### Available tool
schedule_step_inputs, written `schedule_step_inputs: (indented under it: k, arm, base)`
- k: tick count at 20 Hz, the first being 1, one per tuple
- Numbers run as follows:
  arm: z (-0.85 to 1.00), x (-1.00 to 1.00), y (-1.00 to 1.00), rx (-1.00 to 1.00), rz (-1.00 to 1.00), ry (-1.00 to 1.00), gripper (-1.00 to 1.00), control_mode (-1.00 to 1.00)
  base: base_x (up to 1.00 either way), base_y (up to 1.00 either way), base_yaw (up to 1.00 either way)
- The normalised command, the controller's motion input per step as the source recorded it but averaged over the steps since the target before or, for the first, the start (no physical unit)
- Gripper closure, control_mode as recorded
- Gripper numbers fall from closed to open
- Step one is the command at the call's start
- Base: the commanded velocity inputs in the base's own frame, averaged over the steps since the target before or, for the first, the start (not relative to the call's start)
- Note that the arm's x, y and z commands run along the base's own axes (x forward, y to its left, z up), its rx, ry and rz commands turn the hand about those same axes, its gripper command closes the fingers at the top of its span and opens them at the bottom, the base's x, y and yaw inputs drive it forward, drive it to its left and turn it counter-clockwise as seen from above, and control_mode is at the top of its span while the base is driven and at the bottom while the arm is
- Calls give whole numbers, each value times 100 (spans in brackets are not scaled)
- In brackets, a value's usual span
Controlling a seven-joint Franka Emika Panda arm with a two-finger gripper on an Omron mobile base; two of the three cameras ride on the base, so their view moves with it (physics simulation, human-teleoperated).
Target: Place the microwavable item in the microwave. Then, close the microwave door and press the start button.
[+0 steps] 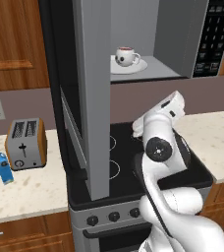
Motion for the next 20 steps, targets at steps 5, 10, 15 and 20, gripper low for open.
schedule_step_inputs:
  k: [5,10,15,20]
  arm:
    - [0,-36,61,-34,-20,-13,-100,-100]
    - [-32,-8,26,-32,-11,-12,-100,-100]
    - [-44,-4,2,-26,-1,-24,-100,-100]
    - [-9,-66,48,-23,-9,-21,-100,-100]
  base:
    - [0,0,0]
    - [0,0,0]
    - [0,0,0]
    - [0,0,0]
